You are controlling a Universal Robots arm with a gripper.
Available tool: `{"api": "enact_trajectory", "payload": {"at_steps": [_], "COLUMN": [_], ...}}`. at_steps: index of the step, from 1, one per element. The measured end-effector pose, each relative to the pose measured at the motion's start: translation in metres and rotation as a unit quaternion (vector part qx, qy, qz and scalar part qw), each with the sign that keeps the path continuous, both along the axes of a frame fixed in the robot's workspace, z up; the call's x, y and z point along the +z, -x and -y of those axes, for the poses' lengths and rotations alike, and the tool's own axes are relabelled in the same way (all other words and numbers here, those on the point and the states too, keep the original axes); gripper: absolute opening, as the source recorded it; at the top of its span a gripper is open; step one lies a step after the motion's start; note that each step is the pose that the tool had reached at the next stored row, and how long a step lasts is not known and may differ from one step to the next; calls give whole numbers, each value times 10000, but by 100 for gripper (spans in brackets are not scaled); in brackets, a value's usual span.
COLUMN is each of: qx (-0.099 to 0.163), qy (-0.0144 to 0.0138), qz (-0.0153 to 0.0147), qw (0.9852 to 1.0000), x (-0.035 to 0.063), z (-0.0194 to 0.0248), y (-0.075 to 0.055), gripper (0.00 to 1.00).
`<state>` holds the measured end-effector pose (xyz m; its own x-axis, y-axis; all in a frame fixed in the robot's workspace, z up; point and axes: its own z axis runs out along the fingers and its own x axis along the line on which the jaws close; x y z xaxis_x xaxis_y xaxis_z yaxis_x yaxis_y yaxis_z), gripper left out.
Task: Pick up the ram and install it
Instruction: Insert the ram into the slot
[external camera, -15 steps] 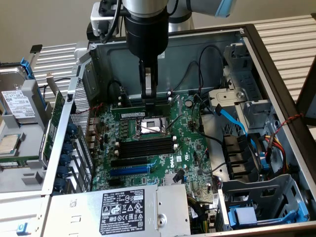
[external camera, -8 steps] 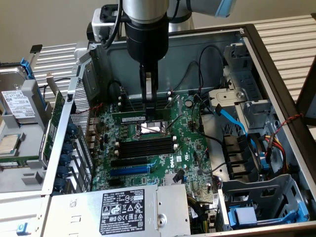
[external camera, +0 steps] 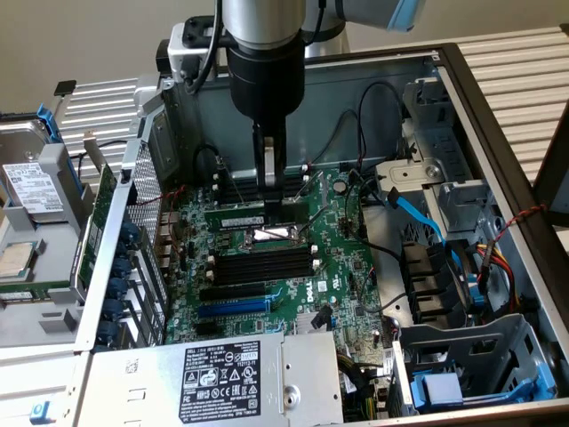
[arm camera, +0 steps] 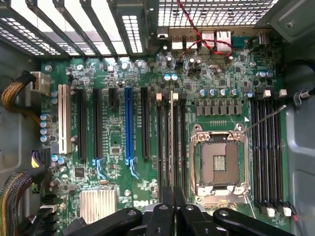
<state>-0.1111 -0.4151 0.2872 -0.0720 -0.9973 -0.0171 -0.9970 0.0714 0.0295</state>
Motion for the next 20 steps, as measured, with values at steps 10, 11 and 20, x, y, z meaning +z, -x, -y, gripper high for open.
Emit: {"api": "enact_trajectory", "payload": {"at_steps": [10,11,20], "qx": [0,0,1], "qy": [-32,-38,-56], "qz": [0,0,2], "qw": [10000,10000,10000], "x": [-102,-113,-240], "z": [6,10,60], "y": [0,0,0], "gripper": [12,12,12]}}
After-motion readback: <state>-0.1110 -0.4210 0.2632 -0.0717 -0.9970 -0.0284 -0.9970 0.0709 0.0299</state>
